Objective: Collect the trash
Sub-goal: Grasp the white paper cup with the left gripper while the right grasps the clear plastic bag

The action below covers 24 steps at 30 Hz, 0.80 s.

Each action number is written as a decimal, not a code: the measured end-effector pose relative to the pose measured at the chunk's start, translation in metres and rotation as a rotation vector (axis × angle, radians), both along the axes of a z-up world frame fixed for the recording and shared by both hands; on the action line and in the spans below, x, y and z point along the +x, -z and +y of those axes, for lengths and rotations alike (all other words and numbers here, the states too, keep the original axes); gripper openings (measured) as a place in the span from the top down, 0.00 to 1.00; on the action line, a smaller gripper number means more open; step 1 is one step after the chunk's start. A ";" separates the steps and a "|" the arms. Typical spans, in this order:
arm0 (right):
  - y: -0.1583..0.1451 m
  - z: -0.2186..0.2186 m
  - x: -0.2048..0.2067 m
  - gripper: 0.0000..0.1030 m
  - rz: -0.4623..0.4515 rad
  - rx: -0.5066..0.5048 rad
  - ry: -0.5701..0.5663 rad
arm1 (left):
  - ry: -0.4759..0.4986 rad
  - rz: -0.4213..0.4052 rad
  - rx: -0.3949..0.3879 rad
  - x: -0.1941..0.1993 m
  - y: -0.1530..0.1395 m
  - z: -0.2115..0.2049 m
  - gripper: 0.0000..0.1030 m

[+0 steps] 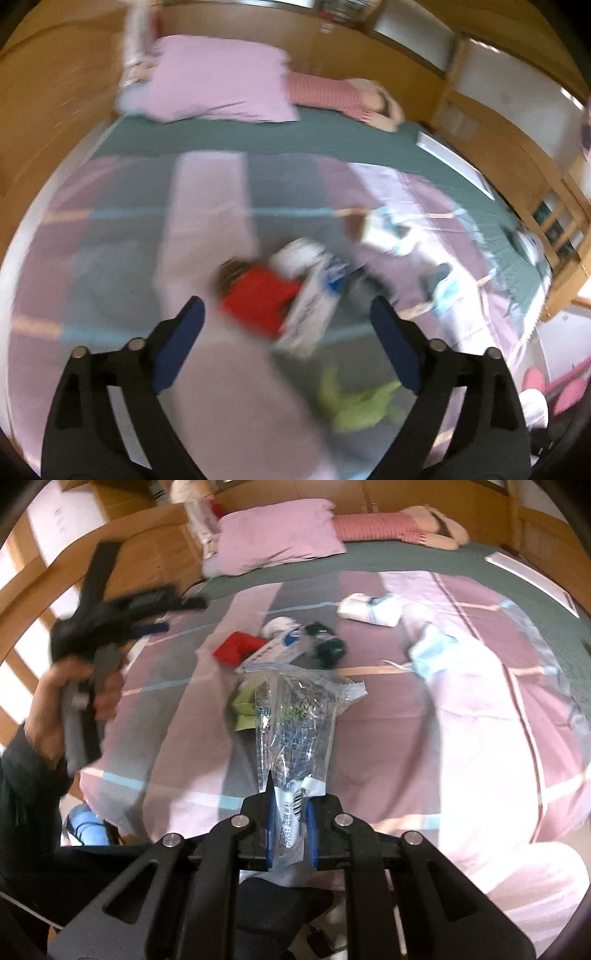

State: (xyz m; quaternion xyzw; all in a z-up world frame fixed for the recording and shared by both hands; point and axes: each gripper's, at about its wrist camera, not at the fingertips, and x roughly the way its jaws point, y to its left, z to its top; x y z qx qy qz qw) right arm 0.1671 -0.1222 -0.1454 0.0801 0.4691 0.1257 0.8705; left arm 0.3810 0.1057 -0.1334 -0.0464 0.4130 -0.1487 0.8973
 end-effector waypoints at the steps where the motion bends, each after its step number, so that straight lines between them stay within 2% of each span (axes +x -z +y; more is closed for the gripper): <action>1: 0.000 -0.005 -0.001 0.86 0.002 0.007 0.011 | 0.018 -0.003 0.002 0.010 -0.001 -0.016 0.05; 6: 0.002 -0.026 -0.003 0.86 0.021 0.016 0.055 | 0.212 0.043 0.000 0.076 0.017 -0.123 0.03; 10: 0.004 -0.040 -0.002 0.86 0.032 0.017 0.079 | 0.262 0.092 0.018 0.118 0.054 -0.175 0.03; 15: 0.012 -0.049 0.005 0.86 0.047 0.028 0.090 | 0.264 0.097 0.132 0.141 0.081 -0.205 0.03; 19: 0.017 -0.051 0.008 0.86 0.054 0.040 0.098 | 0.238 0.188 0.109 0.152 0.095 -0.207 0.04; 21: 0.017 -0.051 0.007 0.86 0.054 0.040 0.098 | 0.232 0.237 0.076 0.154 0.101 -0.204 0.10; 22: 0.016 -0.052 0.006 0.86 0.051 0.040 0.101 | 0.230 0.252 0.072 0.152 0.104 -0.204 0.17; 24: 0.015 -0.054 0.005 0.86 0.042 0.035 0.112 | 0.215 0.276 0.064 0.148 0.107 -0.200 0.17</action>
